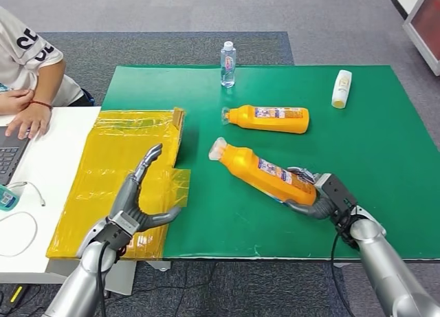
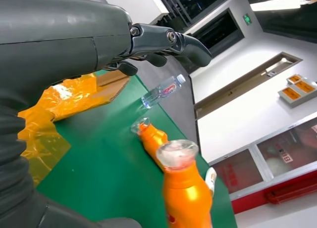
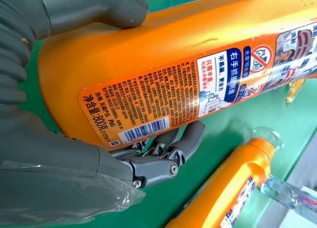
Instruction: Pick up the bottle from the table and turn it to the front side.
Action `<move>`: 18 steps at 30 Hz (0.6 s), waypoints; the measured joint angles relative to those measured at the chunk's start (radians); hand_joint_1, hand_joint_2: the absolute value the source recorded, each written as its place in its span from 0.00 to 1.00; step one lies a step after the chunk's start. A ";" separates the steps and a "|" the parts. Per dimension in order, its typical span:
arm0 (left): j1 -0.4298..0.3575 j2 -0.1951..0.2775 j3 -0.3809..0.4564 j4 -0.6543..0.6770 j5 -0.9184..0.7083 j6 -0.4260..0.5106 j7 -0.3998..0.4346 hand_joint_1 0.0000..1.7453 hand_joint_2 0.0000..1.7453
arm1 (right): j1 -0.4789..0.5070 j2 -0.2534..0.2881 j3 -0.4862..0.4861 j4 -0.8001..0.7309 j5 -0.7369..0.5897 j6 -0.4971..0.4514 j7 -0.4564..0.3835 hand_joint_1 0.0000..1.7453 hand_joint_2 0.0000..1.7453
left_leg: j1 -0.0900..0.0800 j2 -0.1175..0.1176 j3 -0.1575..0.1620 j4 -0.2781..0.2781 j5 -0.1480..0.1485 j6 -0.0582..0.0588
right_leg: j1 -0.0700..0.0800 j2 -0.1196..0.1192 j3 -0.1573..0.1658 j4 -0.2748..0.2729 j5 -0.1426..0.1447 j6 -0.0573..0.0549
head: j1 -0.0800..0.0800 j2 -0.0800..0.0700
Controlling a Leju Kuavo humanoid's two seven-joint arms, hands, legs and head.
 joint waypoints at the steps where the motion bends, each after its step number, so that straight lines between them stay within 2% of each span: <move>1: 0.002 0.000 0.000 0.000 0.000 0.000 0.000 0.00 1.00 | 0.008 -0.003 -0.005 -0.012 -0.001 -0.001 0.002 1.00 1.00 | 0.000 0.000 0.000 0.000 0.000 0.000 | 0.000 0.000 0.000 0.000 0.000 0.000 | 0.000 0.000; 10: 0.007 0.002 -0.001 0.000 0.000 0.000 0.002 0.00 1.00 | 0.051 -0.011 -0.048 -0.076 -0.077 0.055 -0.008 1.00 1.00 | 0.000 0.000 0.000 0.000 0.000 0.000 | 0.000 0.000 0.000 0.000 0.000 0.000 | 0.000 0.000; 18: 0.008 0.005 -0.002 0.000 0.016 -0.014 0.010 0.00 1.00 | 0.102 -0.006 -0.096 -0.144 -0.214 0.187 -0.058 1.00 1.00 | 0.000 0.000 -0.001 0.000 0.000 0.000 | 0.000 0.000 0.000 0.000 0.000 0.000 | 0.000 0.000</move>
